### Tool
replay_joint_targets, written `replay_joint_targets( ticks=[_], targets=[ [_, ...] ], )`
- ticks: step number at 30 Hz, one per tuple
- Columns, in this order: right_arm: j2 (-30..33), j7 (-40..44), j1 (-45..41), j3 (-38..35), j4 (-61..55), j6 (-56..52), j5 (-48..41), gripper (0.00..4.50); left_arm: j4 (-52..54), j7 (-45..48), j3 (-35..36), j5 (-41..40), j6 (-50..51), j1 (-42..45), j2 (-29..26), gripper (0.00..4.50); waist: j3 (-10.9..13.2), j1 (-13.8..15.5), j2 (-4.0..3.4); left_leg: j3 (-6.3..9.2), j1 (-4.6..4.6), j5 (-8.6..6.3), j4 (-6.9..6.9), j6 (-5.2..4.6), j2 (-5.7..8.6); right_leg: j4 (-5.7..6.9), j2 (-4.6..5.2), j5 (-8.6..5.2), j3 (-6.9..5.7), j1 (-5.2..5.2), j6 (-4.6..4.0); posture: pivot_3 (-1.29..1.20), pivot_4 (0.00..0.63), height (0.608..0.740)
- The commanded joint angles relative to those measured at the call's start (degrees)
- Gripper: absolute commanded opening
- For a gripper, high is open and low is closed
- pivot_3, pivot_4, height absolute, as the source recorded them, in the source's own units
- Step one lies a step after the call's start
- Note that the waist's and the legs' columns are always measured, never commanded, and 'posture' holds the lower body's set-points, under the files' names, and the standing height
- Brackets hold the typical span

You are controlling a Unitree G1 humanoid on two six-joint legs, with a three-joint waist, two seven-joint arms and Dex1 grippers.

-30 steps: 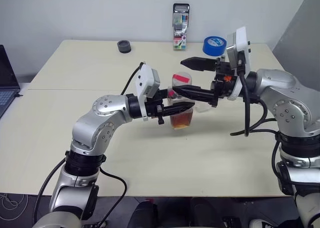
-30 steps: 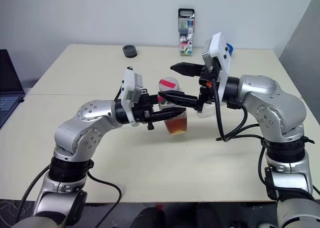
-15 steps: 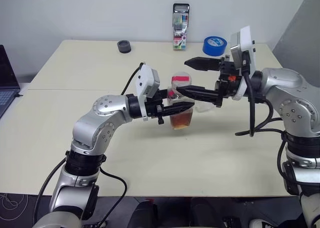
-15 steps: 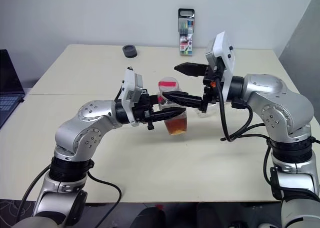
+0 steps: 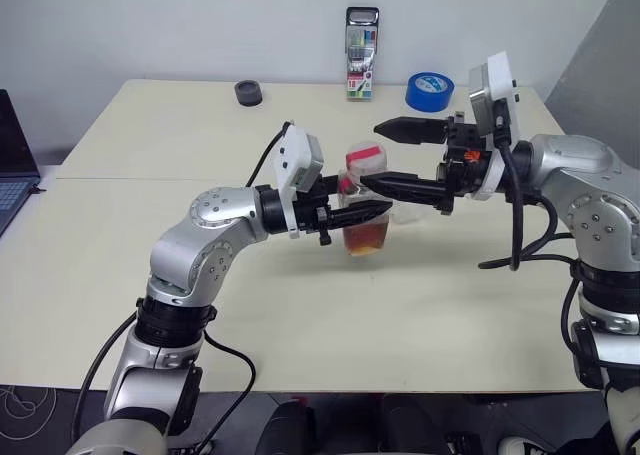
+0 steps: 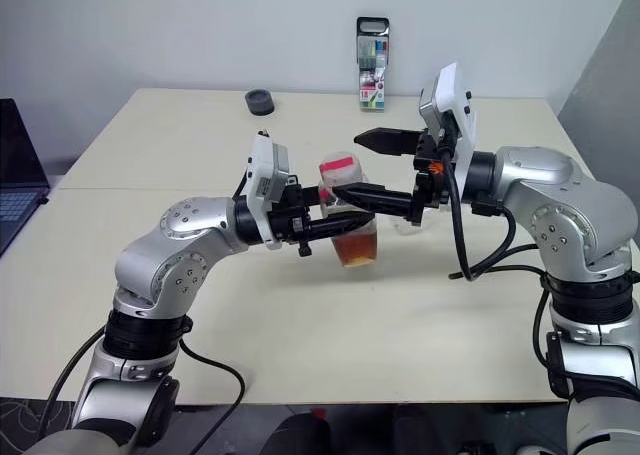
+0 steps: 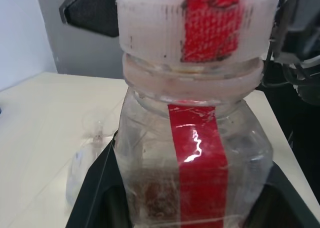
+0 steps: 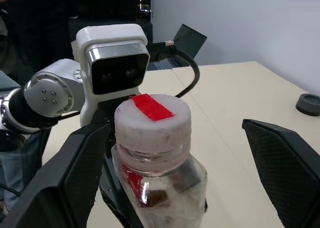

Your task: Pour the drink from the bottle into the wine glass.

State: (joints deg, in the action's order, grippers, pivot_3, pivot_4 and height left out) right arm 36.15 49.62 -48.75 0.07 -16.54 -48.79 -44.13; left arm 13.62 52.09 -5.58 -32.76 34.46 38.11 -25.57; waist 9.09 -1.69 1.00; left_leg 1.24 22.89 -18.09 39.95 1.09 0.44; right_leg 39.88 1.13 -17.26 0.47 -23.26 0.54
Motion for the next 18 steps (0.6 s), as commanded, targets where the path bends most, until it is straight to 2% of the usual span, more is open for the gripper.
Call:
replay_joint_targets(
  ticks=[1, 11, 14, 18],
  targets=[
    [-0.8, -0.9, -1.8, -1.7, -2.1, -0.3, -1.8, 4.49, 1.5, 0.4, 0.8, -0.3, -1.5, 1.2, 0.0, 1.88, 0.0, 0.0, 0.00, 0.00, 0.00, 0.00, 0.00, 0.00, 0.00, 0.00, 0.00, 0.00, 0.00, 0.00, 0.00, 0.00, 0.150, 0.740],
    [-3.1, -1.0, -3.0, -1.3, -1.3, -0.3, -1.7, 4.49, 1.5, 0.3, 1.0, -0.2, -1.3, 1.6, -0.3, 1.88, 0.0, 0.0, 0.00, 0.00, 0.00, 0.00, 0.01, 0.00, 0.00, -0.01, 0.00, 0.00, 0.00, 0.00, 0.00, 0.00, 0.150, 0.740],
    [-3.2, -0.7, -3.1, -1.3, -1.0, -0.4, -1.8, 3.86, 1.5, 0.4, 1.1, -0.2, -1.2, 1.5, -0.6, 1.88, 0.0, 0.0, 0.00, 0.00, 0.00, 0.00, 0.00, 0.00, 0.00, 0.00, 0.00, 0.00, 0.00, 0.00, 0.00, 0.00, 0.150, 0.740],
    [-3.0, 0.2, -2.4, -1.0, -1.7, -0.4, -1.9, 2.46, 1.6, 0.3, 0.9, -0.1, -1.2, 1.7, -0.6, 1.88, 0.0, 0.0, 0.00, 0.00, 0.00, 0.00, 0.00, 0.00, 0.00, 0.00, 0.00, 0.00, 0.00, 0.00, 0.00, 0.00, 0.150, 0.740]
  ],
)
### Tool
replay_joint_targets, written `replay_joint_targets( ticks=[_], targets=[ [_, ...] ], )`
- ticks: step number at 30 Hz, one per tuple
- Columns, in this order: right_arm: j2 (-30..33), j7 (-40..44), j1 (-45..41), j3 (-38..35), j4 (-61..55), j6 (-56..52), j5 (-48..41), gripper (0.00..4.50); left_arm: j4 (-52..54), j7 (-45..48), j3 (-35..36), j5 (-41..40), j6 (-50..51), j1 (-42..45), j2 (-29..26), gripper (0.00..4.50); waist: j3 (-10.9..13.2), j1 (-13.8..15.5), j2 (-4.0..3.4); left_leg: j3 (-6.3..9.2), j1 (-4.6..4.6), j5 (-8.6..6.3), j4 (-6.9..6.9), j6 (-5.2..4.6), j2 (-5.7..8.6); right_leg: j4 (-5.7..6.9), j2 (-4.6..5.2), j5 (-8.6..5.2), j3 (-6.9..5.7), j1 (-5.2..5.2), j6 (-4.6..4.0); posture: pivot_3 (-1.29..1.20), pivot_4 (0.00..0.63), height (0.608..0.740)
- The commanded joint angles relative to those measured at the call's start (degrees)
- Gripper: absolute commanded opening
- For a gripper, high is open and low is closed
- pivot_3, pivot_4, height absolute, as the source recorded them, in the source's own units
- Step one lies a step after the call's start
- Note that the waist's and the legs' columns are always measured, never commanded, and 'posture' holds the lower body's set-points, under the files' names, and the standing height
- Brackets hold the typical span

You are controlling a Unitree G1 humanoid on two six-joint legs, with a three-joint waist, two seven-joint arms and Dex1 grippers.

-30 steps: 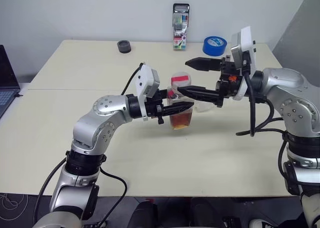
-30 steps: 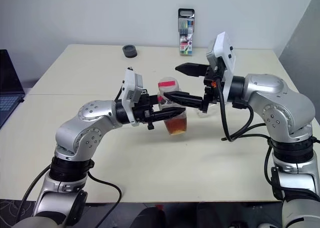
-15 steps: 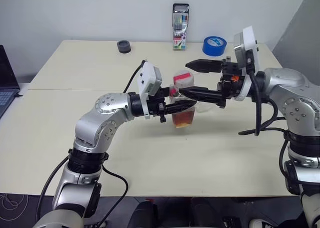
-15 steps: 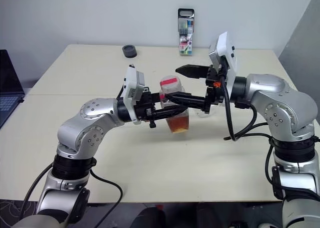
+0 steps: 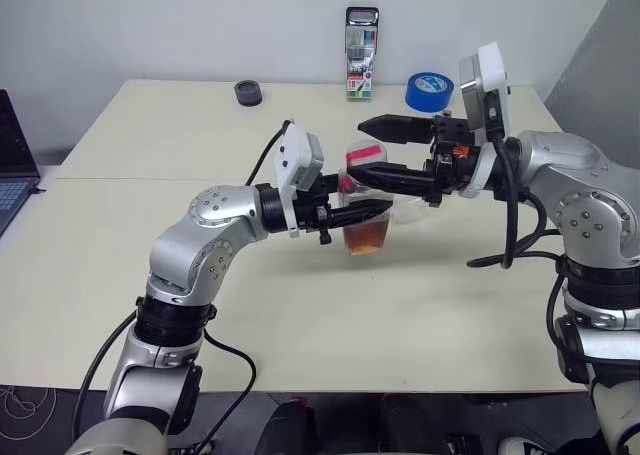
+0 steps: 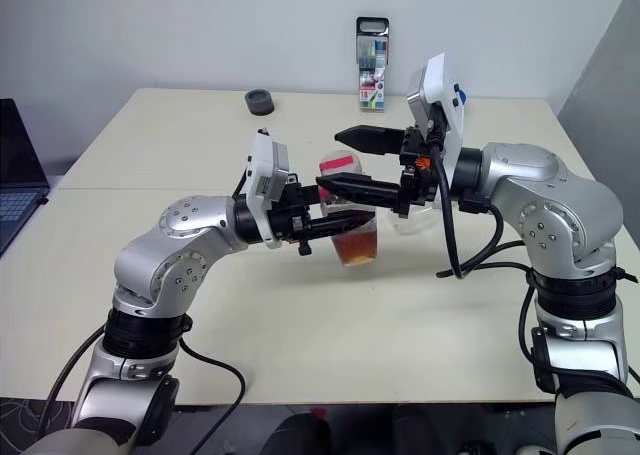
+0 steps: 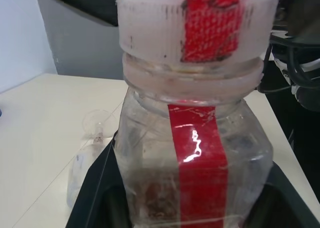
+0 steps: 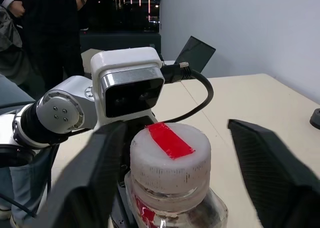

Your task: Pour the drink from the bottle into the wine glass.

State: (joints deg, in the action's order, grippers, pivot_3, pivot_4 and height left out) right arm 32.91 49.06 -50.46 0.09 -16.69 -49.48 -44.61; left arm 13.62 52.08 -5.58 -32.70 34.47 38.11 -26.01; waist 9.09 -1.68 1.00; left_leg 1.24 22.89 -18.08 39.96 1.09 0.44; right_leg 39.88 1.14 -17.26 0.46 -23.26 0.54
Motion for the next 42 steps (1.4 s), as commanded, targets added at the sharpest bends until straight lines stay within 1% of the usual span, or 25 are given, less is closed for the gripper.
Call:
replay_joint_targets(
  ticks=[1, 2, 3, 8, 13, 19, 22, 27, 31, 34, 36, 38, 42],
  targets=[
    [0.2, 0.8, -0.7, -1.1, -1.5, 0.4, -1.3, 2.07, 1.6, 0.3, 0.9, -0.2, -1.2, 1.7, -0.1, 1.88, 0.0, 0.0, 0.00, 0.00, 0.00, 0.00, 0.00, 0.00, 0.00, 0.00, 0.00, 0.00, 0.00, 0.00, 0.00, 0.00, 0.150, 0.740],
    [0.2, 0.9, -0.7, -1.0, -1.5, 0.4, -1.2, 1.82, 1.6, 0.2, 0.9, -0.3, -1.1, 1.7, -0.1, 1.88, 0.0, 0.0, 0.00, 0.00, 0.00, 0.00, 0.00, 0.00, 0.00, 0.00, 0.00, 0.00, 0.00, 0.00, 0.00, 0.00, 0.150, 0.740],
    [0.2, 1.0, -0.8, -1.0, -1.5, 0.5, -1.1, 1.76, 1.7, 0.2, 0.8, -0.3, -1.1, 1.7, -0.1, 1.88, 0.0, 0.0, 0.00, 0.00, 0.00, 0.00, 0.00, 0.00, 0.00, 0.00, 0.00, 0.00, 0.00, 0.00, 0.00, 0.00, 0.150, 0.740],
    [0.3, 1.0, -1.4, -1.0, -1.1, 1.1, -0.3, 1.76, 2.1, 0.1, 0.8, -0.4, -1.0, 1.3, -0.2, 1.88, 0.0, 0.0, 0.00, 0.00, 0.00, 0.00, 0.00, 0.00, 0.00, 0.00, 0.00, 0.00, 0.00, 0.00, 0.00, 0.00, 0.150, 0.740],
    [0.6, 2.0, -6.2, -1.9, 3.2, 3.4, 1.4, 1.76, 2.7, 0.1, 0.9, -0.5, -0.9, 0.8, -0.3, 1.88, 0.0, -0.1, -0.03, -0.01, -0.01, 0.00, 0.00, 0.00, 0.00, 0.01, 0.00, 0.00, 0.01, -0.01, 0.00, 0.00, 0.150, 0.740],
    [1.5, 4.2, -9.1, -0.7, 4.8, 6.8, 3.8, 1.76, 3.2, -0.1, 0.9, -0.6, -0.8, 0.4, -0.4, 1.88, 0.0, 0.0, -0.03, 0.00, 0.01, 0.00, 0.00, 0.00, 0.00, -0.01, 0.00, 0.00, 0.00, 0.00, 0.00, 0.00, 0.150, 0.740],
    [1.1, 0.9, -8.6, -3.1, 5.1, 3.6, 2.0, 1.76, 3.2, -0.2, 1.0, -0.6, -0.8, 0.4, -0.4, 1.88, 0.0, 0.0, -0.03, 0.00, 0.00, 0.00, 0.00, 0.00, 0.00, 0.00, 0.00, 0.00, 0.00, 0.00, 0.00, 0.00, 0.150, 0.740],
    [2.6, -5.2, -2.3, -7.8, 2.5, 0.7, 1.8, 1.76, 3.9, -0.5, 1.4, -0.9, -0.3, -0.2, -0.9, 1.88, 0.0, 0.1, -0.02, 0.00, 0.02, 0.00, 0.00, 0.00, 0.00, -0.03, 0.01, 0.00, 0.00, 0.01, 0.00, 0.00, 0.150, 0.740],
    [4.0, -10.7, 8.1, -9.5, -1.7, 2.4, 6.2, 1.76, 4.4, -1.2, 2.0, -1.4, 0.5, -0.3, -1.1, 1.88, 0.0, 0.2, -0.02, -0.01, 0.04, 0.00, -0.01, 0.00, 0.00, -0.05, 0.01, 0.00, 0.01, 0.02, 0.00, 0.00, 0.150, 0.740],
    [3.4, -14.7, 17.1, -9.5, -4.1, 6.4, 11.4, 1.76, 4.5, -1.5, 1.9, -1.5, 0.6, -0.3, -1.1, 1.88, 0.0, 0.2, -0.02, -0.05, 0.03, 0.00, -0.01, 0.00, 0.00, 0.00, 0.01, 0.00, 0.04, 0.01, 0.00, 0.00, 0.150, 0.740],
    [1.7, -19.6, 24.0, -8.9, -4.6, 10.2, 16.8, 1.76, 4.6, -1.6, 1.9, -1.6, 0.8, -0.3, -1.0, 1.88, 0.0, 0.2, -0.02, -0.05, 0.03, 0.00, -0.02, 0.00, 0.00, 0.00, -0.01, 0.00, 0.04, 0.01, 0.00, 0.00, 0.150, 0.740],
    [0.2, -22.8, 29.6, -7.6, -4.6, 14.1, 21.4, 1.76, 4.8, -1.8, 1.8, -1.8, 1.0, -0.4, -0.9, 1.88, 0.0, 0.2, -0.02, -0.07, 0.02, 0.00, -0.01, 0.00, 0.00, 0.03, -0.01, 0.00, 0.07, 0.01, 0.01, 0.00, 0.150, 0.740],
    [-2.7, -27.3, 35.9, -6.3, -3.4, 18.1, 27.2, 1.76, 5.4, -2.2, 1.8, -2.1, 1.4, -0.7, -1.0, 1.88, 0.0, -0.1, -0.04, -0.17, -0.06, 0.01, -0.02, 0.01, 0.00, 0.09, -0.04, 0.00, 0.19, -0.01, 0.01, 0.00, 0.150, 0.740]
  ],
)
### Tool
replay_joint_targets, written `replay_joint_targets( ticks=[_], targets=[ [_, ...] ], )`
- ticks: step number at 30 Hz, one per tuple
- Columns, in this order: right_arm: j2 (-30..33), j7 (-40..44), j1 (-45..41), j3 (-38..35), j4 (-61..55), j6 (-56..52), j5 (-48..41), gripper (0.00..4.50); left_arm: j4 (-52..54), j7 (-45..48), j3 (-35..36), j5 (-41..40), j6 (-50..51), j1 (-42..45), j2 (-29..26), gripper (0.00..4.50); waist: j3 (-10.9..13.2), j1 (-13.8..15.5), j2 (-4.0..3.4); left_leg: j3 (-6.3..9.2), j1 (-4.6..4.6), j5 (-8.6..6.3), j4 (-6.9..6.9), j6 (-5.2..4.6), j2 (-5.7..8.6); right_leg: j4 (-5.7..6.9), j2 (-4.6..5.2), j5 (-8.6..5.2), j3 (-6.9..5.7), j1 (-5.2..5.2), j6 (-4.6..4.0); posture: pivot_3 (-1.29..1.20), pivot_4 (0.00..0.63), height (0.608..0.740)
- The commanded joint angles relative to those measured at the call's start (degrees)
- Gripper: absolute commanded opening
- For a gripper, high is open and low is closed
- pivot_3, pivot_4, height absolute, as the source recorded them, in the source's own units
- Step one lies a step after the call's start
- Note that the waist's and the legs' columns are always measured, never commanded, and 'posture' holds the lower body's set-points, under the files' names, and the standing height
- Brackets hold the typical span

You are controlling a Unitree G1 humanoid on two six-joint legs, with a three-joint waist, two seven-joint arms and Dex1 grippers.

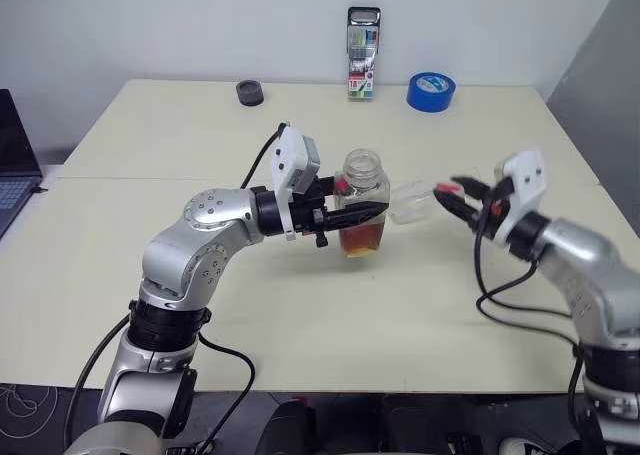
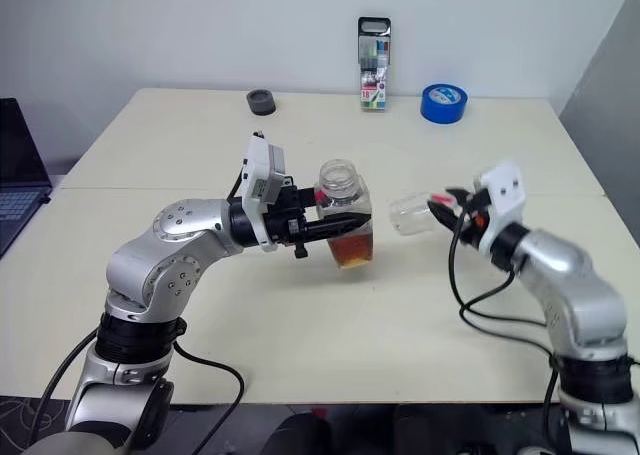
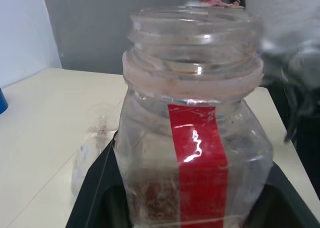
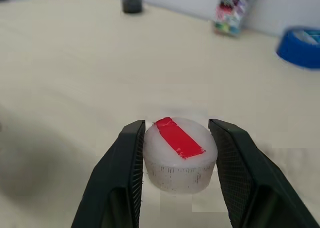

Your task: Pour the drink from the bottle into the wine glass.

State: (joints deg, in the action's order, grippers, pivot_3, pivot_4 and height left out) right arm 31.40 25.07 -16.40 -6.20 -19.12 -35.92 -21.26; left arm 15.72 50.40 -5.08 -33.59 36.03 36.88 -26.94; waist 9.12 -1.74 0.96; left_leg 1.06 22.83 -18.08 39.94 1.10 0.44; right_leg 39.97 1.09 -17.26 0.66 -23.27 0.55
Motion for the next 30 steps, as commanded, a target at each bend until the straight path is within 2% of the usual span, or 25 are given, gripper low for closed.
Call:
replay_joint_targets(
  ticks=[1, 8, 16, 20, 24, 25, 30],
  targets=[
    [-2.4, -4.6, 3.6, 0.6, 0.0, 5.9, 5.4, 1.76, 3.4, -0.6, 1.3, -1.3, 0.0, 0.5, 0.0, 1.88, 0.0, 0.0, 0.00, 0.00, -0.02, 0.00, 0.00, 0.00, -0.01, 0.01, -0.02, 0.00, 0.01, 0.00, 0.00, 0.00, 0.150, 0.740],
    [-9.8, -11.2, 7.9, 0.6, 4.8, 8.0, 9.6, 1.76, 4.9, -1.3, 1.3, -1.8, 1.3, 0.2, -0.3, 1.88, 0.0, 0.0, -0.01, -0.03, -0.06, 0.00, 0.00, 0.01, -0.01, 0.01, -0.04, 0.00, 0.06, 0.03, 0.00, 0.00, 0.150, 0.740],
    [-11.6, -12.9, 9.2, 0.3, 4.8, 6.7, 11.2, 1.76, 5.8, -1.4, 1.6, -2.1, 2.1, -0.1, -0.6, 1.88, 0.0, 0.0, -0.01, -0.03, -0.08, 0.00, 0.00, 0.01, -0.01, 0.01, -0.05, 0.00, 0.06, 0.03, 0.00, 0.00, 0.150, 0.740],
    [-11.6, -13.1, 9.8, 0.4, 3.7, 5.8, 11.4, 2.94, 5.8, -1.5, 1.6, -2.3, 1.9, -0.2, -0.6, 1.88, 0.0, 0.0, -0.01, -0.03, -0.08, 0.00, 0.00, 0.01, -0.01, 0.01, -0.05, 0.00, 0.06, 0.03, 0.00, 0.00, 0.150, 0.740],
    [-11.7, -13.0, 9.6, -0.1, 3.6, 5.3, 11.0, 4.30, 5.7, -1.4, 1.5, -2.3, 1.6, -0.3, -0.7, 1.88, 0.0, 0.0, -0.01, -0.04, -0.08, 0.00, 0.00, 0.01, -0.01, 0.01, -0.05, 0.00, 0.07, 0.03, 0.00, 0.00, 0.150, 0.740],
    [-11.5, -12.9, 9.5, -0.3, 3.6, 5.2, 11.0, 4.45, 5.6, -1.4, 1.4, -2.3, 1.5, -0.2, -0.7, 1.88, 0.0, 0.0, -0.01, -0.04, -0.08, 0.00, 0.00, 0.01, -0.01, 0.02, -0.05, 0.00, 0.07, 0.03, 0.00, 0.00, 0.150, 0.740],
    [-10.0, -11.1, 9.6, -1.1, 1.0, 3.9, 9.9, 4.45, 5.5, -1.3, 1.4, -2.3, 1.4, -0.3, -0.7, 1.88, 0.0, 0.0, -0.01, -0.04, -0.08, 0.00, 0.00, 0.01, 0.00, 0.01, -0.05, 0.00, 0.06, 0.03, 0.00, 0.00, 0.150, 0.740]
  ],
)
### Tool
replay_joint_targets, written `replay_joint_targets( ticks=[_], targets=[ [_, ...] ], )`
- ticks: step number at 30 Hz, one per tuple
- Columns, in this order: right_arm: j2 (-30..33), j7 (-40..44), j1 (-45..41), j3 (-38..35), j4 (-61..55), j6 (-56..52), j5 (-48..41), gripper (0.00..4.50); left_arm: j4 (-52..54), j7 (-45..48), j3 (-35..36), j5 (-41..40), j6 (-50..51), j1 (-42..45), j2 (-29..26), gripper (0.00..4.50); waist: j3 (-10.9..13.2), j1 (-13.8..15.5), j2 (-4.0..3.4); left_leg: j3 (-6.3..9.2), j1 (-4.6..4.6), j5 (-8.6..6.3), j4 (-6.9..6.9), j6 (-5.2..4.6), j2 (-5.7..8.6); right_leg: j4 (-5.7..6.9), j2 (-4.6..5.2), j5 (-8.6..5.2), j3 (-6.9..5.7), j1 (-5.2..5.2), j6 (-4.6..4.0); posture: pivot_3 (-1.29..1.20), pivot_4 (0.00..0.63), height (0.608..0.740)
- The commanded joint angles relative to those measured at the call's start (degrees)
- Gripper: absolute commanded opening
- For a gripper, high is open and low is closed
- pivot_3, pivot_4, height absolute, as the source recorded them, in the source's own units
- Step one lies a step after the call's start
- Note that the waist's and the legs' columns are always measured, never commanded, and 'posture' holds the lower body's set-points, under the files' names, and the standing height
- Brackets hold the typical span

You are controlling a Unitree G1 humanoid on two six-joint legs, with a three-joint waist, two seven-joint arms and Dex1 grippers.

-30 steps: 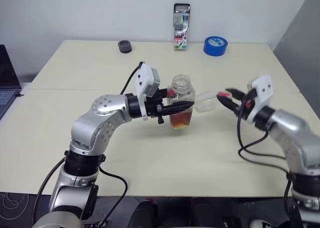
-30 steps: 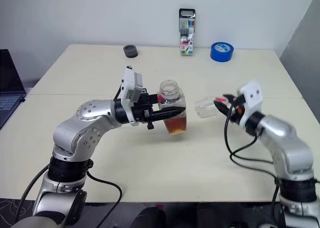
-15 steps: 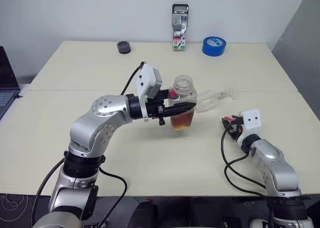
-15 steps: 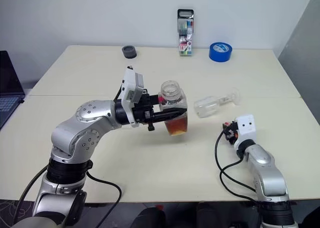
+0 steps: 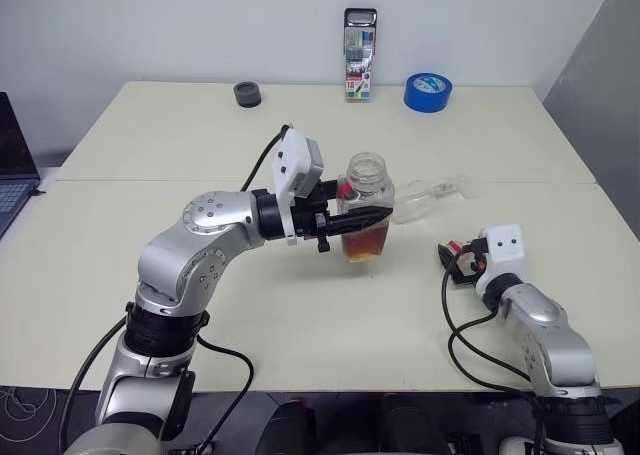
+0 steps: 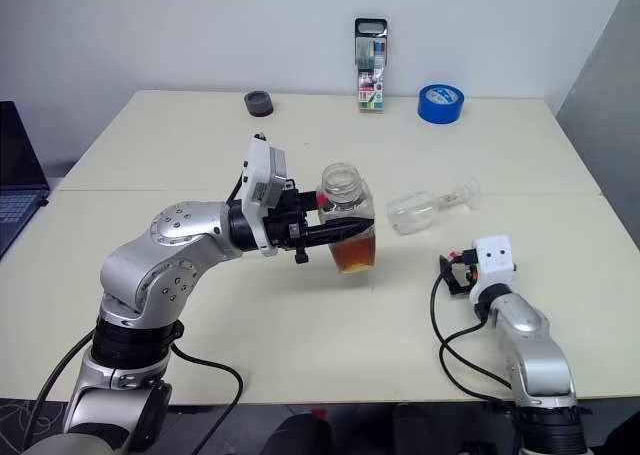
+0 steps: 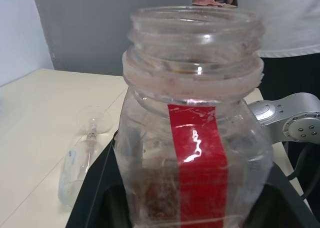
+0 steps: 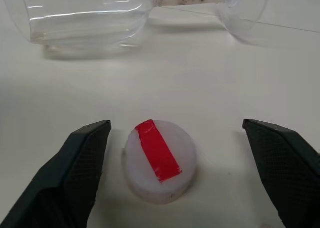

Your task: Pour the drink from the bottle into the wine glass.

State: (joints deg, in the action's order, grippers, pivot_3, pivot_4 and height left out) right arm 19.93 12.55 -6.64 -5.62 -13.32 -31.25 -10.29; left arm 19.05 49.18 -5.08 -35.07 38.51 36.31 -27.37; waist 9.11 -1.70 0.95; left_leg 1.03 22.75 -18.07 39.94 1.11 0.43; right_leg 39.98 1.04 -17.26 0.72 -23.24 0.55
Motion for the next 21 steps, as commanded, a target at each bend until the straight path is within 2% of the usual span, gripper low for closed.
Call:
replay_joint_targets(
  ticks=[1, 3, 7, 9, 12, 15, 21],
  targets=[
    [2.4, 3.1, -0.3, -2.0, -6.7, -1.2, -2.4, 4.45, 2.0, 0.1, 1.5, -0.7, -1.2, 0.3, -0.3, 1.88, 0.0, 0.0, 0.00, 0.00, 0.00, 0.00, 0.00, 0.00, 0.00, 0.00, 0.00, 0.00, 0.00, 0.00, 0.00, 0.00, 0.150, 0.740],
    [3.3, 5.0, -0.6, -2.2, -8.8, -1.8, -3.9, 4.45, 1.8, 0.2, 1.5, -0.6, -1.3, 0.3, -0.4, 1.88, 0.0, 0.0, 0.00, 0.00, 0.00, 0.00, 0.00, 0.00, 0.00, 0.00, 0.00, 0.00, 0.01, 0.00, 0.00, 0.00, 0.150, 0.740],
    [12.0, 21.2, -2.7, -6.9, -18.4, -6.9, -20.2, 4.45, 0.1, 0.2, 1.9, 0.5, -2.5, 0.9, -0.8, 1.88, 0.0, 0.0, -0.03, 0.00, 0.01, -0.01, 0.02, -0.02, 0.01, 0.00, -0.01, 0.00, 0.02, 0.00, 0.00, 0.00, 0.150, 0.740],
    [16.4, 26.2, -5.8, -9.5, -19.4, -10.4, -28.2, 4.45, -0.5, 0.3, 2.1, 0.8, -2.9, 1.0, -1.3, 1.88, 0.0, 0.0, -0.02, 0.04, 0.00, -0.03, 0.01, -0.06, 0.00, -0.03, -0.02, 0.00, -0.03, 0.04, 0.00, 0.00, 0.150, 0.740],
    [20.4, 27.8, -13.5, -13.3, -17.6, -17.4, -40.3, 4.45, -0.6, -0.7, 2.9, 1.0, -2.9, 0.9, -1.7, 1.88, 0.0, -0.2, 0.00, 0.08, -0.05, -0.12, 0.01, -0.22, 0.00, -0.01, -0.03, 0.00, -0.04, 0.08, 0.00, 0.00, 0.150, 0.740],
    [22.8, 29.1, -18.4, -12.2, -17.0, -19.5, -44.1, 4.45, -0.6, -2.1, 3.3, 1.8, -2.8, 0.8, -2.0, 1.88, 0.0, 0.1, 0.02, 0.15, -0.03, -0.12, 0.01, -0.23, -0.01, -0.03, -0.03, 0.00, -0.12, 0.09, 0.00, 0.00, 0.150, 0.740],
    [21.9, 27.4, -27.4, -8.4, -16.0, -21.6, -48.2, 4.45, -2.1, -9.7, 5.4, 6.6, -2.9, 1.3, -2.5, 1.88, 0.0, 0.1, 0.03, 0.15, 0.03, -0.12, 0.03, -0.22, 0.00, -0.05, 0.00, 0.00, -0.11, 0.06, 0.00, 0.00, 0.150, 0.740]
  ],
)
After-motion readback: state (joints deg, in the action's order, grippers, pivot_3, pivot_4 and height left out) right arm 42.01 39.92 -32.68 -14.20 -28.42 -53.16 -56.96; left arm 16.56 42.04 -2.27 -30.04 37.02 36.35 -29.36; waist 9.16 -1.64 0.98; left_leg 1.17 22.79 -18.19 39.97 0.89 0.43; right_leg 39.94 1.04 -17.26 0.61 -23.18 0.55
